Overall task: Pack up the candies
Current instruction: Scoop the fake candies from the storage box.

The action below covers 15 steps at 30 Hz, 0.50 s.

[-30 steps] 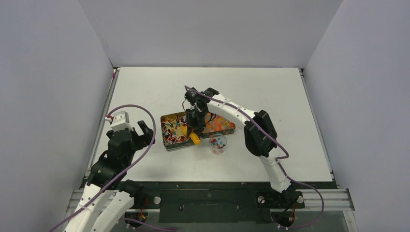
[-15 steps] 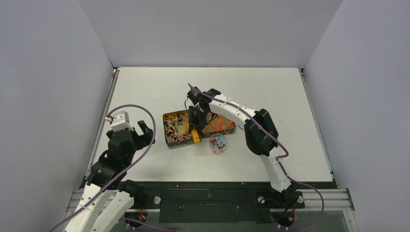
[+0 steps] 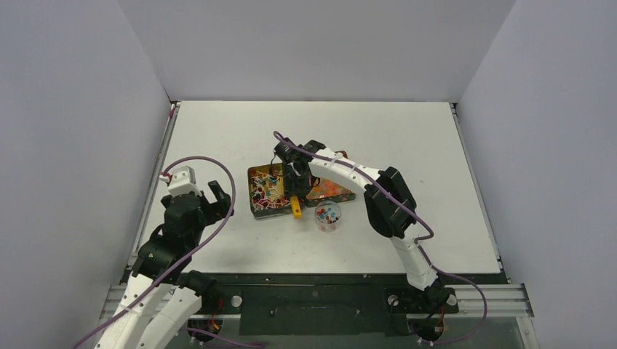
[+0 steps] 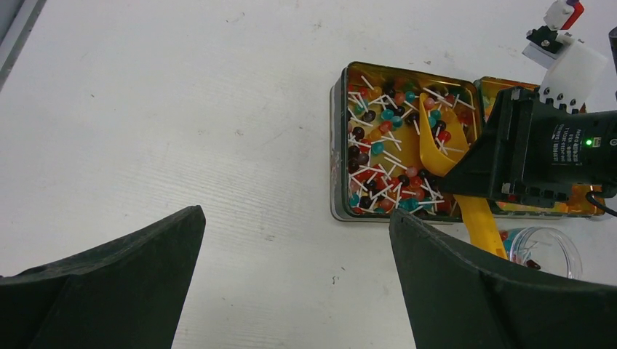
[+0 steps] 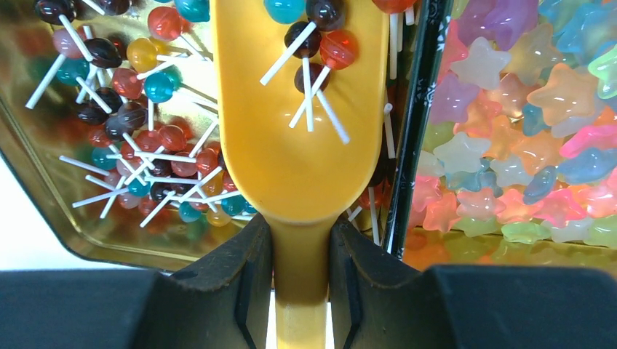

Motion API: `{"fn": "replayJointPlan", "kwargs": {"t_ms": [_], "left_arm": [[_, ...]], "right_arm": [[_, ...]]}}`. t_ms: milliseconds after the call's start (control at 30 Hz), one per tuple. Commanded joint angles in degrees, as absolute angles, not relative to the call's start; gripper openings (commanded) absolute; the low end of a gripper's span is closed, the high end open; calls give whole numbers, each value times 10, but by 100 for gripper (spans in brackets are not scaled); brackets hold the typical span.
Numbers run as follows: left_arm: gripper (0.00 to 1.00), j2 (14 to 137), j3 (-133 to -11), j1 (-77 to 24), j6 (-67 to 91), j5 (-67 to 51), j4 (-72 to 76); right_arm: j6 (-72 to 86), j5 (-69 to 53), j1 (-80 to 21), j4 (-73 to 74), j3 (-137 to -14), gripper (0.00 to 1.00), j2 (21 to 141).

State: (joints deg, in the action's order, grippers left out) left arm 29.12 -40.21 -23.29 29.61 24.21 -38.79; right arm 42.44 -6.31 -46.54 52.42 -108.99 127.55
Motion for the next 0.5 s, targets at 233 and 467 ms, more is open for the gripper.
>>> {"fn": "replayJointPlan", "kwargs": {"t_ms": [233,467], "left_arm": [[96,301,-405,-226,301,242,-373],[96,304,-405,-223,300,239,-371]], "right_arm": [[381,105,-483,473,-1023,0,1227],[360,135,-500,422,-976,0,1205]]}}
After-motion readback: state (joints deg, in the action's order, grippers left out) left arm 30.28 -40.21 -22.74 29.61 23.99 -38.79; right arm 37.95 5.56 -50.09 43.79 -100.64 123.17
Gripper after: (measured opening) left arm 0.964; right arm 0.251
